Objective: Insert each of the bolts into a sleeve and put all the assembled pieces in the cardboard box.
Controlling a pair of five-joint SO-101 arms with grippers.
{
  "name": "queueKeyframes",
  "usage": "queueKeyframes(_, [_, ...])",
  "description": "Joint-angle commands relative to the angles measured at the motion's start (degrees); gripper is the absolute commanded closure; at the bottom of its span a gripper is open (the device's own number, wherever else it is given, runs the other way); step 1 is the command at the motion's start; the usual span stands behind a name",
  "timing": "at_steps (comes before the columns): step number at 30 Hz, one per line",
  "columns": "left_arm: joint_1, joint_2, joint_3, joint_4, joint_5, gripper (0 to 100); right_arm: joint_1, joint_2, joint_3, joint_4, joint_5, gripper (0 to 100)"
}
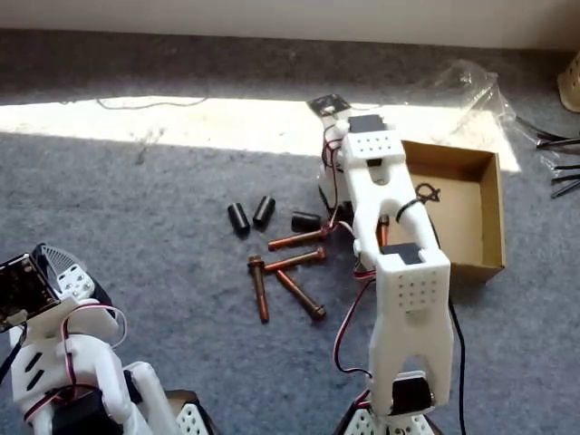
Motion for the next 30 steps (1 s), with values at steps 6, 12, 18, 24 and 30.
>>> queueKeyframes(6, [11.03,0.04,2.68,-1.05,-0.44,99,1.01,-2.42,-30.02,15.69,-0.53,99.5])
queueKeyframes(12, [18.33,0.04,6.46,-3.87,-7.12,99,1.71,-9.36,-30.9,15.69,-0.53,99.5])
queueKeyframes(18, [23.69,0.04,7.96,-4.04,-10.9,99,1.45,-21.58,-27.82,15.78,-0.53,99.5])
queueKeyframes(24, [23.78,0.04,8.31,-5.36,-10.73,99,-2.24,-40.31,-10.51,15.6,-0.44,99.5])
queueKeyframes(30, [24.04,0.04,13.49,-11.87,-10.81,99,-4.53,-58.33,1.98,15.52,-0.53,99.5])
